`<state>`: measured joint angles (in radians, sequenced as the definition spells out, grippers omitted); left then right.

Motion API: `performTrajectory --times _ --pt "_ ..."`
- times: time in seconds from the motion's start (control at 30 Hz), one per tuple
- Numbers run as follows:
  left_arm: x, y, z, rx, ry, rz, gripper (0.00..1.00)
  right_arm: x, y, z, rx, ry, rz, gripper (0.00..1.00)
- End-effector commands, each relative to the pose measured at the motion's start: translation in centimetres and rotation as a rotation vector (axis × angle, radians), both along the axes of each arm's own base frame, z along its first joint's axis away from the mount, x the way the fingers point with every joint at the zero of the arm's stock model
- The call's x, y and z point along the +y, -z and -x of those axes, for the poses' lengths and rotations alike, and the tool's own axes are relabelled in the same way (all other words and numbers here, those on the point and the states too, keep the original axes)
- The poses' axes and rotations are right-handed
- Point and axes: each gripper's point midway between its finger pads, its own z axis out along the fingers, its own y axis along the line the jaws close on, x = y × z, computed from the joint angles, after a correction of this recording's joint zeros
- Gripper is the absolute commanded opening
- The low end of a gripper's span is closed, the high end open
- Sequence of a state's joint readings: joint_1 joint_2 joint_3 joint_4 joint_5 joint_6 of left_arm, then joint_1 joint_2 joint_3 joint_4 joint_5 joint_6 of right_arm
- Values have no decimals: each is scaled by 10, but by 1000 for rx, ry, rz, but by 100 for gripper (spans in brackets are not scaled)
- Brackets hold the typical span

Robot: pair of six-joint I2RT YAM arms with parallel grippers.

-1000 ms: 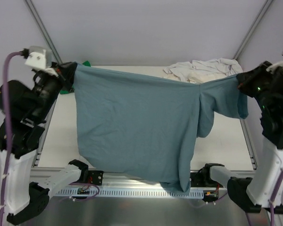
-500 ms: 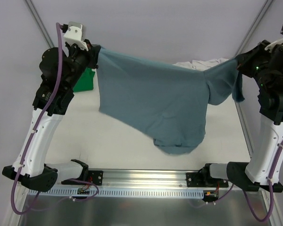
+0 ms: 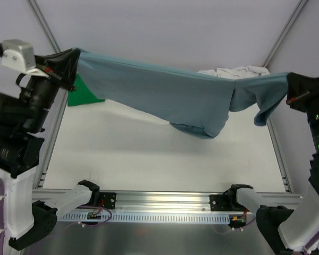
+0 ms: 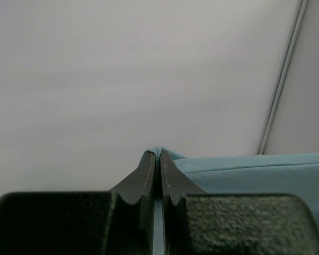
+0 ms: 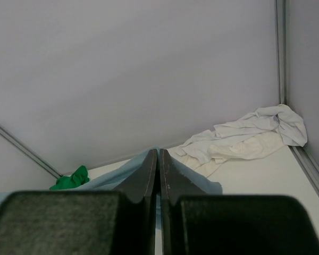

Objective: Fold and stack the t-shirts
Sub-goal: Flatten out the tshirt

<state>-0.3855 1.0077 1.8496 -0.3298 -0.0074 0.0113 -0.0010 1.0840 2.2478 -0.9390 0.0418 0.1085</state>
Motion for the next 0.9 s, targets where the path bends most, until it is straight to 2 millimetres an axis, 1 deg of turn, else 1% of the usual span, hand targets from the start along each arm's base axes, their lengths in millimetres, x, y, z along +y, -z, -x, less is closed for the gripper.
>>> performTrajectory --times 0.0,0.07,0.1,0.17,0.2,0.23,0.3,0.4,0.5,0.53,0.6,0.63,0.67,0.7,0.73,0.77,0.8,0.83,0.87 --pt "23 -27 48 -88 -17 52 0 -13 -20 50 -122 70 23 0" --pt "33 -35 63 -110 -35 69 0 -18 -23 62 -144 98 20 0" --pt "35 -34 67 -103 -38 69 0 -19 -27 69 -162 105 18 0" --pt "42 -39 76 -119 -55 82 0 -23 -37 79 -200 127 11 0" --pt "43 -40 77 -119 -58 84 0 -23 -40 78 -206 130 10 0" --pt "45 -42 80 -127 -59 87 0 -24 -46 83 -228 134 6 0" --pt "46 -44 82 -129 -58 90 0 -25 -51 85 -245 139 4 0" --pt "46 -45 83 -133 -59 94 0 -25 -56 80 -252 130 0 0" --pt "44 -41 74 -116 -68 82 0 -26 -53 61 -217 135 8 0" --pt "43 -39 69 -114 -75 74 0 -25 -48 49 -186 134 10 0" --pt "41 -35 61 -104 -82 64 0 -24 -42 35 -155 130 17 0" --pt "38 -29 52 -88 -86 50 0 -25 -36 28 -128 136 19 0" --pt "35 -27 45 -82 -88 43 0 -24 -25 10 -79 134 25 0" --pt "34 -23 40 -74 -94 37 0 -24 -18 1 -50 132 27 0" --pt "30 -7 22 -33 -112 11 0 -23 -10 -9 -17 131 29 0" --pt "27 1 10 -17 -120 0 0 -22 -1 -20 18 126 31 0" --pt "25 11 0 3 -131 -13 0 -20 18 -43 90 121 31 0" --pt "17 43 -25 78 -142 -39 0 -19 31 -55 137 115 28 0" --pt "13 58 -37 108 -141 -47 0 -16 44 -68 179 104 28 0"
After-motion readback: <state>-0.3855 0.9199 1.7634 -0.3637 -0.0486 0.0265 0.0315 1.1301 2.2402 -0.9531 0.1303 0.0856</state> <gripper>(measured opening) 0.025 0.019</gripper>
